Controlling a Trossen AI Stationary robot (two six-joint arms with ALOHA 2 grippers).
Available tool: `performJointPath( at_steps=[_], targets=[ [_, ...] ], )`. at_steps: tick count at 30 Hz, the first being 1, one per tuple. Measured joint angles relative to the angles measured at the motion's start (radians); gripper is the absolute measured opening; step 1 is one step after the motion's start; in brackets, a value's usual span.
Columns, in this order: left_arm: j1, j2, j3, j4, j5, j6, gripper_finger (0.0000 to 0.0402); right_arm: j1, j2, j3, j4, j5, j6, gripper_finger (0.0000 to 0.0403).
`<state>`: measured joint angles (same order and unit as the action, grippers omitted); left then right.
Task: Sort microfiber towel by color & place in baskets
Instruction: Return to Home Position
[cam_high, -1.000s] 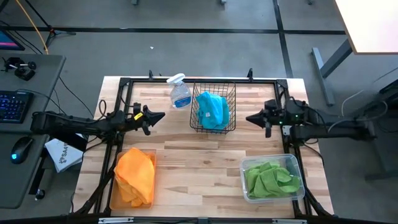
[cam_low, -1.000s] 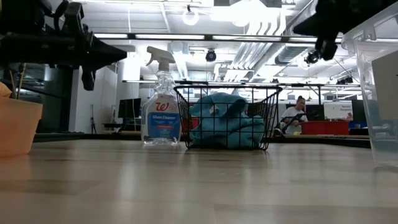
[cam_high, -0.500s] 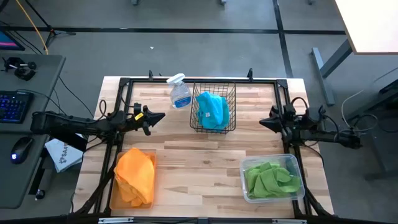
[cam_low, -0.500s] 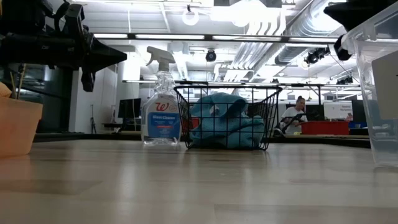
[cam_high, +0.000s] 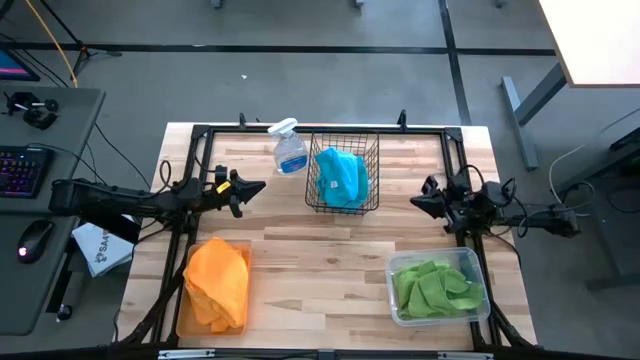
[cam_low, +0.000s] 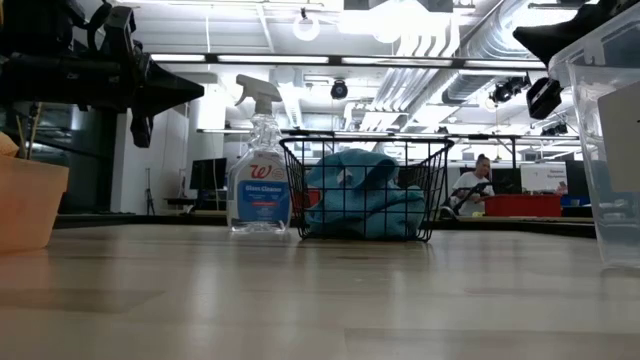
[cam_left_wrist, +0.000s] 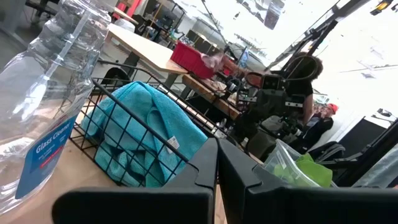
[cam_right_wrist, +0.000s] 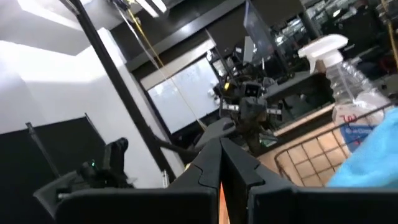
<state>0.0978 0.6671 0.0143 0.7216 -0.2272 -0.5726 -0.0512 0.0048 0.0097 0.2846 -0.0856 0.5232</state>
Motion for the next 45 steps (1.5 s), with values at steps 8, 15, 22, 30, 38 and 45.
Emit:
performJointPath(
  at_steps=[8,15,22,30,38,45],
  targets=[
    [0.0,0.0,0.0,0.0,0.0,0.0,0.0,0.037,0.0,0.0,-0.051,0.009,-0.003,0.0],
    [0.0,0.0,0.0,0.0,0.0,0.0,0.0,0.039,0.002,0.0,-0.265,0.025,0.067,0.0],
    [0.0,0.0,0.0,0.0,0.0,0.0,0.0,0.039,0.014,0.002,-0.273,0.041,0.101,0.0],
    [0.0,0.0,0.0,0.0,0.0,0.0,0.0,0.039,0.014,0.002,-0.275,0.041,0.105,0.0],
    [0.0,0.0,0.0,0.0,0.0,0.0,0.0,0.039,0.014,0.003,-0.276,0.041,0.105,0.0],
    [0.0,0.0,0.0,0.0,0.0,0.0,0.0,0.039,0.015,0.003,-0.277,0.041,0.105,0.0]
  ],
)
